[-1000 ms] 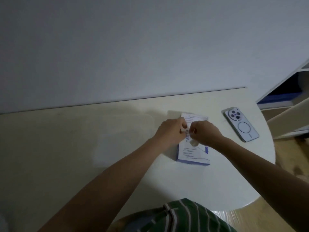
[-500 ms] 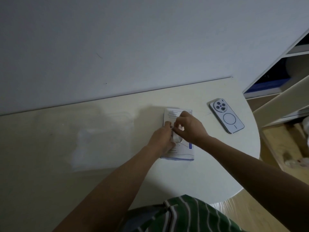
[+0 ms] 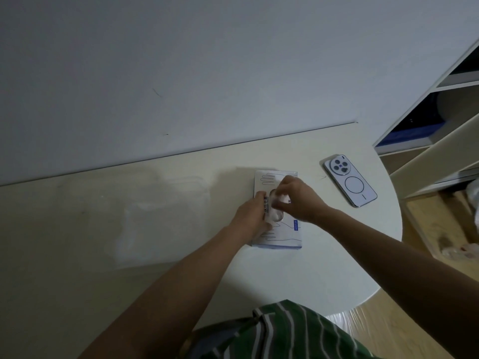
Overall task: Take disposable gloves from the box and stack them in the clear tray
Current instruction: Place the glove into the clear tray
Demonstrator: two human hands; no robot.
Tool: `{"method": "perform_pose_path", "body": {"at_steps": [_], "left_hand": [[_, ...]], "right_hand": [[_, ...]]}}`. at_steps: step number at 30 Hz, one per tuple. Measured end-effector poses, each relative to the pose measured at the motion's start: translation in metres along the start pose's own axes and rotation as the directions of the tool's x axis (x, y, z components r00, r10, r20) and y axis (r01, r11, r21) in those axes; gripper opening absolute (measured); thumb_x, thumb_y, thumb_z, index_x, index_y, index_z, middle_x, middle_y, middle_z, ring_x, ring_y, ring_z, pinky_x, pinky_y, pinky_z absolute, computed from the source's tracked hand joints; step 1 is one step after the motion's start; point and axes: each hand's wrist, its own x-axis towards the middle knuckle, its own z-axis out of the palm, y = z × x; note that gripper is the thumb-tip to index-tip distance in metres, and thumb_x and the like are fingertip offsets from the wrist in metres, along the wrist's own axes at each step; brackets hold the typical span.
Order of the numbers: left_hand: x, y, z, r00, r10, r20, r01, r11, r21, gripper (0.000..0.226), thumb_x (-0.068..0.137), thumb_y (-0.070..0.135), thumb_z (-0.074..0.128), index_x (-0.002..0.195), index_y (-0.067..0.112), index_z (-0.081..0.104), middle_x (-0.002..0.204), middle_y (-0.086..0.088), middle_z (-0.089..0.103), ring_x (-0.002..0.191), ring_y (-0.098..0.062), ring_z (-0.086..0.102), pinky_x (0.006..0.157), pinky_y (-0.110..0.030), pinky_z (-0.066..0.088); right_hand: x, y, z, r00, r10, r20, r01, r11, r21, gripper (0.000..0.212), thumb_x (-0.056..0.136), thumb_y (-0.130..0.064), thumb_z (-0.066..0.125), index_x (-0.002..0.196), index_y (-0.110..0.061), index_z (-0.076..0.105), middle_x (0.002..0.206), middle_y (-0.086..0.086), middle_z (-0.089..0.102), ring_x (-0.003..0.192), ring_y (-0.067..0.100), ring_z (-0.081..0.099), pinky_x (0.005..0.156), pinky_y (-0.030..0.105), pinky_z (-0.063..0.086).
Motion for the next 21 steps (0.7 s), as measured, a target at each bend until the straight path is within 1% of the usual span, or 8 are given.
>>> {"method": "perform_pose_path", "body": {"at_steps": [3,5,7,9,12,15,18,21], "left_hand": [[-0.001,0.0,-0.002,1.0,-0.004,0.022,0.004,1.0,-0.002,0.079,0.078,0.016,0.075,0.142,0.013,0.028,0.116,-0.011,0.06,0.101,-0.029,0.06,0.076,-0.029,0.042],[-0.001,0.002,-0.004,0.999,-0.002,0.051,0.001,1.0,0.023,0.084,0.078,0.017,0.076,0.144,0.011,0.025,0.118,-0.013,0.059,0.103,-0.03,0.059,0.08,-0.031,0.043],[-0.001,0.005,-0.007,0.997,0.001,0.081,-0.003,0.999,0.033,0.084,0.078,0.025,0.077,0.143,0.009,0.026,0.119,-0.013,0.06,0.102,-0.029,0.06,0.078,-0.031,0.042],[-0.004,0.006,-0.013,0.995,-0.014,0.096,0.018,0.999,-0.044,0.085,0.078,0.034,0.077,0.141,0.009,0.026,0.116,-0.01,0.062,0.093,-0.023,0.061,0.068,-0.025,0.041],[-0.013,0.005,-0.027,1.0,0.007,-0.024,-0.013,0.973,-0.229,0.096,0.072,0.042,0.082,0.143,0.013,0.024,0.113,0.0,0.054,0.08,-0.003,0.054,0.06,-0.014,0.037],[-0.026,0.002,-0.043,0.995,0.011,-0.104,-0.051,0.916,-0.398,0.104,0.069,0.04,0.084,0.146,0.015,0.017,0.132,-0.002,0.039,0.104,-0.013,0.055,0.082,-0.022,0.05],[-0.035,0.003,-0.051,0.99,0.028,-0.135,-0.083,0.905,-0.417,0.087,0.074,0.037,0.081,0.139,0.016,0.027,0.138,-0.003,0.035,0.116,-0.018,0.05,0.094,-0.032,0.051],[-0.043,0.0,-0.062,0.979,0.008,-0.205,-0.096,0.902,-0.421,0.056,0.084,0.033,0.073,0.129,0.011,0.049,0.125,-0.005,0.055,0.109,-0.019,0.056,0.091,-0.032,0.05]], "right_hand": [[-0.002,-0.005,-0.014,0.997,0.029,-0.074,-0.008,0.963,0.268,0.015,0.09,-0.024,0.067,0.095,-0.01,0.066,0.098,0.003,0.06,0.089,0.015,0.055,0.078,0.027,0.044],[-0.005,-0.012,-0.026,0.991,0.087,-0.107,-0.023,0.868,0.496,0.014,0.093,-0.022,0.06,0.086,-0.011,0.063,0.08,0.005,0.058,0.071,0.013,0.051,0.065,0.026,0.04],[-0.005,-0.019,-0.037,0.979,0.149,-0.141,-0.024,0.766,0.643,0.019,0.094,-0.023,0.057,0.083,-0.009,0.065,0.08,0.01,0.061,0.066,0.012,0.053,0.061,0.024,0.041],[-0.005,-0.023,-0.043,0.976,0.159,-0.148,-0.024,0.756,0.654,0.027,0.093,-0.024,0.059,0.069,-0.014,0.066,0.099,0.002,0.067,0.08,0.003,0.06,0.066,0.017,0.044],[-0.004,-0.025,-0.042,0.98,0.143,-0.137,-0.019,0.76,0.65,0.039,0.093,-0.025,0.06,0.056,-0.012,0.062,0.117,-0.005,0.066,0.103,0.007,0.061,0.081,0.028,0.047],[0.0,-0.034,-0.041,0.976,0.168,-0.138,-0.016,0.69,0.724,0.039,0.094,-0.03,0.059,0.062,-0.008,0.067,0.107,-0.005,0.072,0.1,0.015,0.066,0.082,0.035,0.05],[0.003,-0.054,-0.04,0.985,0.129,-0.117,0.004,0.654,0.757,0.035,0.096,-0.033,0.056,0.07,-0.017,0.073,0.1,-0.002,0.074,0.094,0.012,0.068,0.078,0.023,0.052],[0.009,-0.079,-0.038,0.996,0.055,-0.064,0.012,0.656,0.754,0.036,0.098,-0.039,0.051,0.087,-0.015,0.076,0.096,0.001,0.075,0.087,0.015,0.071,0.073,0.02,0.054]]}}
